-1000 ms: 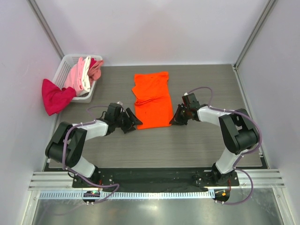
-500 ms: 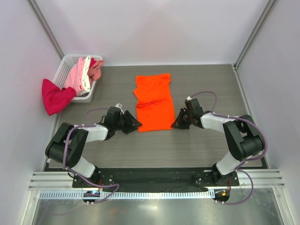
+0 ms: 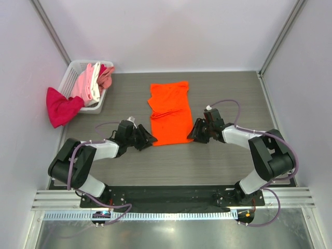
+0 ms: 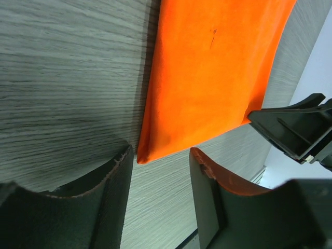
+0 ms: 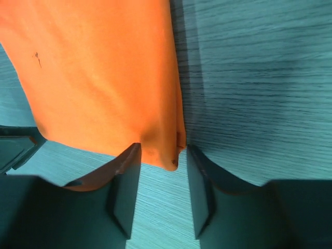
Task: Fold and stack the t-shirts
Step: Fold the tshirt
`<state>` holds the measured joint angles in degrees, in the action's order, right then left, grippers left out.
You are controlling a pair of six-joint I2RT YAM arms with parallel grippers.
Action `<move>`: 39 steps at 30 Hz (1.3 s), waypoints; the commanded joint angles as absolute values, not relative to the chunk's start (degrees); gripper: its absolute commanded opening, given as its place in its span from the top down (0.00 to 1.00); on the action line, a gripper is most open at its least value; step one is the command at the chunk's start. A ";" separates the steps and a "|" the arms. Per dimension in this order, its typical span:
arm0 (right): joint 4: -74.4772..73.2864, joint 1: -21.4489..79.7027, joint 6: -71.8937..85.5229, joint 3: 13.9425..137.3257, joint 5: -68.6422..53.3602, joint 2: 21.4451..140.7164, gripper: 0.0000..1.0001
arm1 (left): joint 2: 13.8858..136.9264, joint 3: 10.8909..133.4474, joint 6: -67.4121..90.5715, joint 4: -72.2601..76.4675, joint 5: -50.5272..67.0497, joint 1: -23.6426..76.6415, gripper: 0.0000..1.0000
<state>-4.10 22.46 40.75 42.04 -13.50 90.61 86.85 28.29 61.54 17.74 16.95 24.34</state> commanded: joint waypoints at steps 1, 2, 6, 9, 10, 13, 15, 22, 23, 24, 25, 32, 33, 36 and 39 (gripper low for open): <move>-6.50 22.59 39.29 42.01 -8.53 88.68 0.52 | 88.68 25.75 61.00 12.21 15.82 25.40 0.51; -6.76 22.67 39.20 42.10 -8.09 88.77 0.52 | 88.77 25.75 61.08 12.39 15.82 25.49 0.52; -6.68 22.68 38.67 42.01 -7.21 89.64 0.56 | 90.26 25.40 61.52 14.23 15.47 26.19 0.56; -5.36 22.68 38.58 41.66 -8.08 90.52 0.68 | 91.14 25.31 61.87 15.38 15.64 26.37 0.56; -4.75 22.68 38.58 41.66 -8.35 91.14 0.71 | 91.14 25.31 61.87 15.47 15.47 26.28 0.56; -3.61 22.67 38.23 41.48 -9.66 92.37 0.86 | 90.53 25.05 61.87 15.29 14.94 26.28 0.59; -3.52 22.59 37.88 41.49 -9.75 92.46 0.94 | 90.44 24.79 61.87 15.29 15.12 26.28 0.60; -1.85 22.68 37.44 40.61 -10.54 91.67 0.99 | 88.07 24.70 61.26 10.73 14.07 26.37 0.44; -1.85 22.68 37.35 40.52 -10.55 91.50 0.99 | 87.11 24.70 61.26 9.33 13.63 26.37 0.44; -1.67 22.68 37.35 40.52 -10.55 91.41 0.99 | 86.84 24.70 61.26 8.62 13.19 26.45 0.45; -1.67 22.68 37.35 40.52 -10.55 91.32 0.99 | 86.66 25.05 61.09 7.92 12.92 26.54 0.46; -1.41 22.68 37.18 40.34 -10.37 91.06 0.99 | 87.45 27.24 61.08 3.69 10.73 28.47 0.54; -1.41 22.68 36.92 40.34 -10.37 91.05 0.99 | 88.15 27.51 61.08 3.69 10.64 28.48 0.55; -1.32 22.59 37.00 40.25 -10.11 90.79 0.99 | 89.82 28.74 61.08 3.69 10.46 28.56 0.59; -1.23 22.68 36.91 40.08 -10.11 90.61 0.99 | 89.74 28.65 61.35 4.04 9.58 28.65 0.64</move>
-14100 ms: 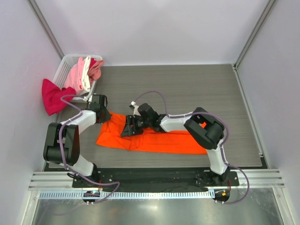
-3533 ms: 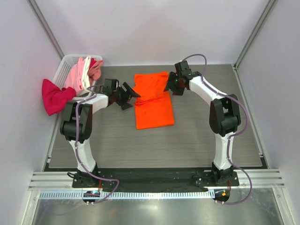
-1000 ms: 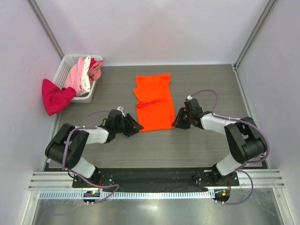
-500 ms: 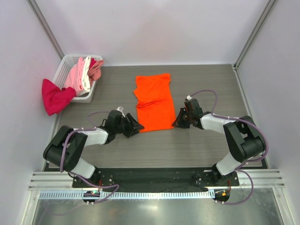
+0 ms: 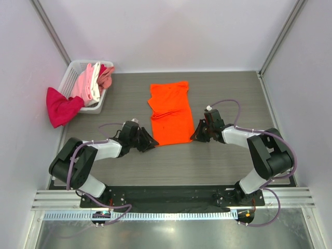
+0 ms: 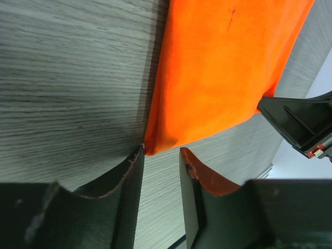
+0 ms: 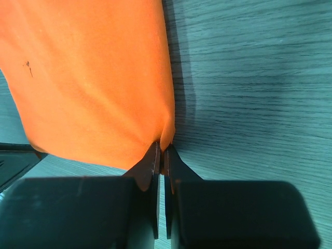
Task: Fold and stack the t-shirts
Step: Fold the tshirt
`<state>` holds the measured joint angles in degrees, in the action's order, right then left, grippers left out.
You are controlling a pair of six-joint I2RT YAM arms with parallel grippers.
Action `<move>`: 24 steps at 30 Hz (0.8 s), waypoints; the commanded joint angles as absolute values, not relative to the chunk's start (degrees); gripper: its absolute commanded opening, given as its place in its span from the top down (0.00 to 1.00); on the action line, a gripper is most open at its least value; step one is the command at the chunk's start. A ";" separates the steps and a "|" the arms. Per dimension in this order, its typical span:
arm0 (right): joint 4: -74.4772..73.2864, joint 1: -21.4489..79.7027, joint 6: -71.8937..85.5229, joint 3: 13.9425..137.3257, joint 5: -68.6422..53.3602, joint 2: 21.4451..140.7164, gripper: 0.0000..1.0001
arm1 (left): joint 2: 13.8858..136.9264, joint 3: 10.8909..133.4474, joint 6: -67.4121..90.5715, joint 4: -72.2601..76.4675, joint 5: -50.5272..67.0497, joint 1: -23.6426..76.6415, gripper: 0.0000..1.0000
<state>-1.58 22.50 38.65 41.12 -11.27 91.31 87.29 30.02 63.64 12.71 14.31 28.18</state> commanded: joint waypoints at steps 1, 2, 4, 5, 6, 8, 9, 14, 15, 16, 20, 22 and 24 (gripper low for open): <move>-1.23 22.68 36.83 40.08 -10.19 90.62 0.99 | 89.91 28.74 61.26 4.30 9.49 28.74 0.64; -1.23 22.68 36.74 40.08 -10.20 90.53 0.99 | 90.00 28.74 61.26 4.74 9.58 28.83 0.66; -1.23 22.68 36.56 40.08 -10.28 90.35 0.99 | 90.35 28.83 61.17 5.01 9.49 28.92 0.67; -1.14 22.68 36.65 39.99 -10.20 90.18 0.99 | 90.53 28.74 61.08 5.44 9.32 28.92 0.70; -1.14 22.68 36.56 39.99 -10.20 90.09 0.99 | 90.61 28.74 61.00 5.54 9.14 28.92 0.72; -0.97 22.68 36.56 39.82 -10.20 89.83 0.99 | 90.79 28.83 61.00 5.80 8.88 28.92 0.84; -0.97 22.68 36.48 39.73 -10.20 89.48 0.99 | 90.88 29.00 61.00 5.80 8.62 28.92 0.89; -0.26 22.68 36.39 38.94 -10.72 88.51 0.99 | 92.11 31.81 60.47 3.44 7.21 28.74 1.00; -0.35 22.68 36.30 38.76 -10.81 88.16 0.99 | 92.20 32.34 60.21 2.91 7.38 28.65 1.00; -0.35 22.59 36.21 38.59 -10.81 87.89 0.99 | 92.02 32.78 60.12 2.38 7.47 28.48 1.00; -0.79 23.20 36.47 37.44 -10.73 85.61 0.99 | 89.92 33.05 59.77 1.06 9.84 28.65 1.00; -2.63 23.73 36.56 37.27 -9.85 83.60 0.99 | 87.37 32.35 59.15 0.18 11.33 28.56 1.00; -4.73 24.52 36.56 36.74 -9.41 81.75 0.99 | 84.74 30.95 58.98 -1.75 11.95 28.65 1.00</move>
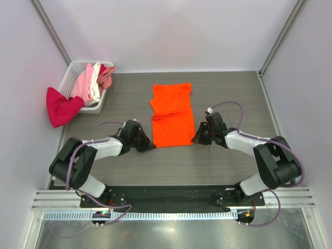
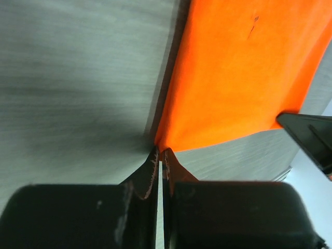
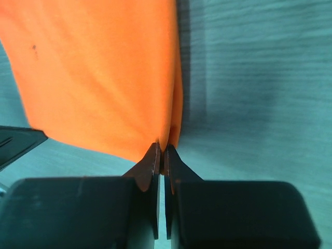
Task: Fold and stack the t-shirts
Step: Fold the tshirt
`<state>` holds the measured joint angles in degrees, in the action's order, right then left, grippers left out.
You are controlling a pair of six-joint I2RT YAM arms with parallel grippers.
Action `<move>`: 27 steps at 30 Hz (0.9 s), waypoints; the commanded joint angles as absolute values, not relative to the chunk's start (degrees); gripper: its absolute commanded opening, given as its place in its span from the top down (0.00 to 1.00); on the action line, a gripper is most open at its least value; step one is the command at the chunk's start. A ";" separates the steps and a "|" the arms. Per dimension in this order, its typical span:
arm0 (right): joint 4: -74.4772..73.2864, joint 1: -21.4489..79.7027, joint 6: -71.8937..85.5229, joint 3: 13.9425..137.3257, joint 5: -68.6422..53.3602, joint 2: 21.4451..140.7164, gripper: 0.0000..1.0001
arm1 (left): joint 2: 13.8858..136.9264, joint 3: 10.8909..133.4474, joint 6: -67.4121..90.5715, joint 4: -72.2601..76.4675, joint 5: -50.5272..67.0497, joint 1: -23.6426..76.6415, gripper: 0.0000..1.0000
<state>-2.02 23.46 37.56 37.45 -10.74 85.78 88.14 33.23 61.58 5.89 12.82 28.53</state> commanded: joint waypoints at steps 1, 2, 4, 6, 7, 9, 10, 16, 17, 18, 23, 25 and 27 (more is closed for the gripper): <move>-5.44 24.87 36.48 36.39 -9.14 80.61 0.99 | 81.68 30.33 58.80 -2.98 12.30 28.65 1.00; -6.15 25.57 36.65 35.69 -8.71 78.16 0.99 | 79.65 29.89 58.80 -3.60 12.83 28.65 1.00; -11.57 26.80 36.48 34.90 -7.22 70.81 0.99 | 71.35 28.74 57.75 -9.53 13.62 28.91 1.00; -14.04 27.51 36.47 34.81 -6.51 68.84 0.99 | 69.37 28.74 57.57 -10.89 13.97 29.00 1.00; -15.19 27.86 36.47 34.72 -6.24 67.08 0.99 | 65.87 28.65 57.39 -13.25 14.32 29.00 1.00; -19.15 28.56 36.74 34.89 -5.89 61.81 0.99 | 61.98 29.18 57.48 -16.94 14.94 29.18 1.00; -20.38 28.83 36.83 35.33 -5.63 60.22 0.99 | 58.22 29.61 57.48 -18.62 14.94 29.27 1.00; -29.26 29.71 37.36 39.53 -4.66 51.42 0.99 | 49.14 34.71 57.30 -28.65 14.50 29.27 1.00; -30.83 29.71 37.09 40.42 -4.05 51.16 0.99 | 48.96 36.28 57.13 -29.35 14.50 29.35 1.00; -31.46 29.71 37.00 42.17 -3.52 51.15 0.99 | 49.30 37.34 56.87 -30.14 14.50 29.27 1.00; -34.00 29.79 35.51 48.77 -0.26 53.61 0.99 | 52.73 44.72 55.73 -31.46 14.15 29.00 1.00; -34.71 29.71 34.28 52.55 3.33 56.14 0.99 | 55.19 46.75 55.02 -31.38 13.71 28.30 1.00; -34.98 29.62 33.40 55.53 5.53 58.43 0.99 | 59.03 49.73 53.71 -31.12 14.06 26.82 1.00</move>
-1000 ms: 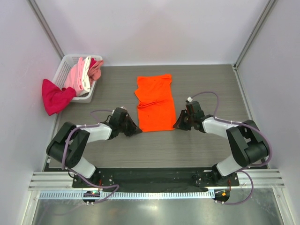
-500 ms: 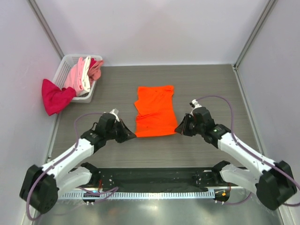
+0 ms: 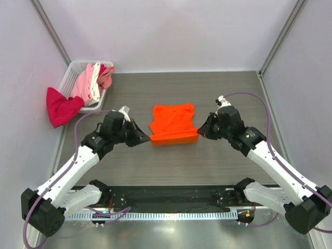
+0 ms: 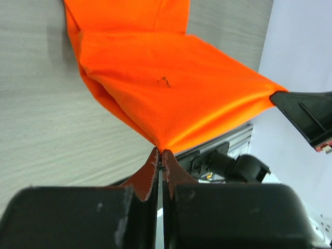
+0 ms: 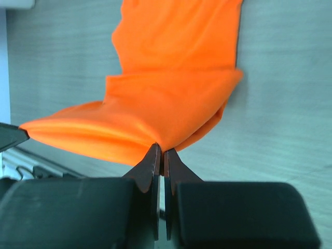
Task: Fold and stack the t-shirts
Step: Fold the tshirt
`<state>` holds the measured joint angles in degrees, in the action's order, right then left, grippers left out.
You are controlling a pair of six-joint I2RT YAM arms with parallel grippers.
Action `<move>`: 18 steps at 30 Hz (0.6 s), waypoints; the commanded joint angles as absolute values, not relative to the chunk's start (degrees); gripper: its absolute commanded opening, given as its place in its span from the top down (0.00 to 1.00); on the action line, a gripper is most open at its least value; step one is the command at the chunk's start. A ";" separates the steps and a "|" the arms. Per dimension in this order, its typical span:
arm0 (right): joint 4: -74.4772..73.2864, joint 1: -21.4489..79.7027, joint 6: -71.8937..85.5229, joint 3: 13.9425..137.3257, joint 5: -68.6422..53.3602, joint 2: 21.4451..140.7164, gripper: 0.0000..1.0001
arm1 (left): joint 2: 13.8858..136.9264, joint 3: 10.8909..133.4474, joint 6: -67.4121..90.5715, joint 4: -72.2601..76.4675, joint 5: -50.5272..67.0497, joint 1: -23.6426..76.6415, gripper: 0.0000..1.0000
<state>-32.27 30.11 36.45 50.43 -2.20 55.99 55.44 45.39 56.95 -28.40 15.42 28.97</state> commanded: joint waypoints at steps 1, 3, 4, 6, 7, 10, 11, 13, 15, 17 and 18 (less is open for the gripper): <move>-34.98 29.53 32.79 56.50 6.15 60.97 0.99 | 60.28 50.70 53.44 -30.85 15.11 26.28 1.00; -34.98 29.27 31.91 59.48 7.82 64.06 0.99 | 63.27 53.33 52.74 -29.53 15.90 24.62 1.00; -34.63 29.18 31.12 60.46 8.61 66.86 0.99 | 66.15 54.31 52.13 -29.36 16.17 24.09 1.00; -34.02 28.48 30.59 62.48 10.54 69.60 0.99 | 68.72 56.59 51.24 -29.18 16.26 22.95 1.00; -33.58 28.22 30.24 64.32 10.46 71.18 0.99 | 71.43 58.78 50.98 -29.09 16.35 22.50 1.00; -31.65 26.37 29.01 67.23 8.97 76.28 0.99 | 74.96 61.77 50.01 -28.48 17.40 21.01 1.00; -30.60 25.76 28.83 67.85 8.09 77.42 0.99 | 76.97 62.40 49.84 -28.39 17.32 20.66 1.00; -29.10 23.56 28.65 69.25 5.12 80.59 0.99 | 78.39 63.80 49.75 -27.78 17.75 19.69 1.00; -27.87 21.55 28.92 70.48 3.44 83.30 0.99 | 80.68 65.03 49.75 -27.07 17.49 19.08 1.00; -26.64 20.40 28.92 71.71 1.41 85.51 0.99 | 84.09 67.39 49.66 -26.28 17.84 18.55 1.00; -26.46 19.96 28.92 73.37 0.80 86.47 0.99 | 85.68 68.28 49.83 -26.11 18.28 18.02 1.00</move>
<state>-29.06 22.57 31.09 69.06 0.27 84.88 82.48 64.34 51.83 -27.27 18.65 20.05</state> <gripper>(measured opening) 0.065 0.006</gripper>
